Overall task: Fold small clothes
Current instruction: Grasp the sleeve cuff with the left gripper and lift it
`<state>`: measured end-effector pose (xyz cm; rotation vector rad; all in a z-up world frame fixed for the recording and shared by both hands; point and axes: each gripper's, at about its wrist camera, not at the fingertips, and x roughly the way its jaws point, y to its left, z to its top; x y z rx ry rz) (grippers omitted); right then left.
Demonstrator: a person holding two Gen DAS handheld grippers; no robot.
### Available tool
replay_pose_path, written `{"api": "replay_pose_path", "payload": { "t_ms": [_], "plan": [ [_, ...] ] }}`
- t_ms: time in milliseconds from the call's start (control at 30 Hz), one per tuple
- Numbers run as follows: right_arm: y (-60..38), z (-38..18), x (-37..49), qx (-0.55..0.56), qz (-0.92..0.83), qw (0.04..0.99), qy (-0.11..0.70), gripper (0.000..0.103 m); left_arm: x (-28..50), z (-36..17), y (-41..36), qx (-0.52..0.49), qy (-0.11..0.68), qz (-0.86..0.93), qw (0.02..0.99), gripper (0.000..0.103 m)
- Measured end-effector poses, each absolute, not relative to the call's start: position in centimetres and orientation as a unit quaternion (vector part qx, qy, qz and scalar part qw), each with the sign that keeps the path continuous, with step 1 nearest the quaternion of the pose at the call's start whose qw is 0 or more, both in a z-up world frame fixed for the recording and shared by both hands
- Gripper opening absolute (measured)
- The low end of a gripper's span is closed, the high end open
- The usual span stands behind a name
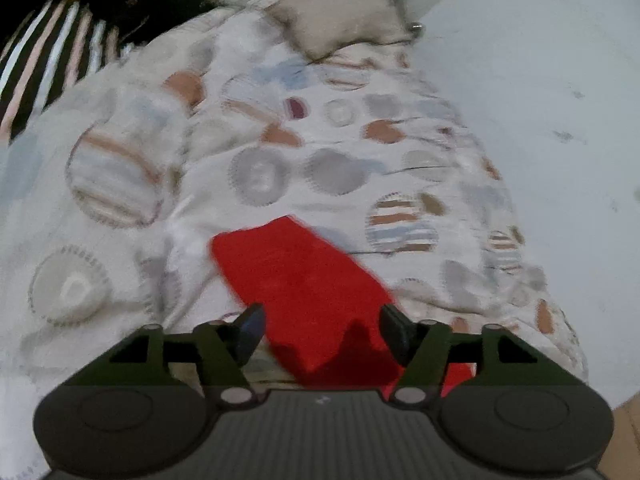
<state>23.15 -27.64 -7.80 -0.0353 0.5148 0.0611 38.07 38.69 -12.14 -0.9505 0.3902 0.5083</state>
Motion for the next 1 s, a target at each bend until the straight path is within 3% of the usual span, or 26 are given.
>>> {"api": "replay_pose_path", "payload": {
  "t_ms": [267,367,400,433,467,700,1000],
  "plan": [
    [-25.7,-8.0,24.4,-0.029,0.051,0.964,0.258,0.103,37.9,-15.3,41.6,-0.523,0.161,0.252,0.798,0.068],
    [-25.0,-8.0,24.5,-0.037,0.057,0.964,0.257,0.103,38.5,-15.0,41.9,-0.517,0.158,0.248,0.804,0.059],
    [-24.9,-8.0,24.5,-0.04,0.059,0.964,0.257,0.103,38.8,-14.9,41.9,-0.518,0.157,0.248,0.804,0.048],
    [-24.8,-8.0,24.4,-0.042,0.06,0.964,0.257,0.103,39.2,-15.0,42.1,-0.519,0.158,0.247,0.803,0.026],
    [-24.7,-8.0,24.4,-0.044,0.061,0.964,0.257,0.103,39.5,-15.1,42.2,-0.517,0.166,0.25,0.802,0.014],
    [-24.8,-7.9,23.9,-0.037,0.059,0.964,0.255,0.103,38.9,-12.2,39.7,-0.452,0.122,0.265,0.843,0.01],
    [-26.5,-7.4,23.1,-0.019,0.047,0.969,0.243,0.103,39.4,1.4,30.1,-0.252,0.007,0.146,0.957,0.009]
  ]
}}
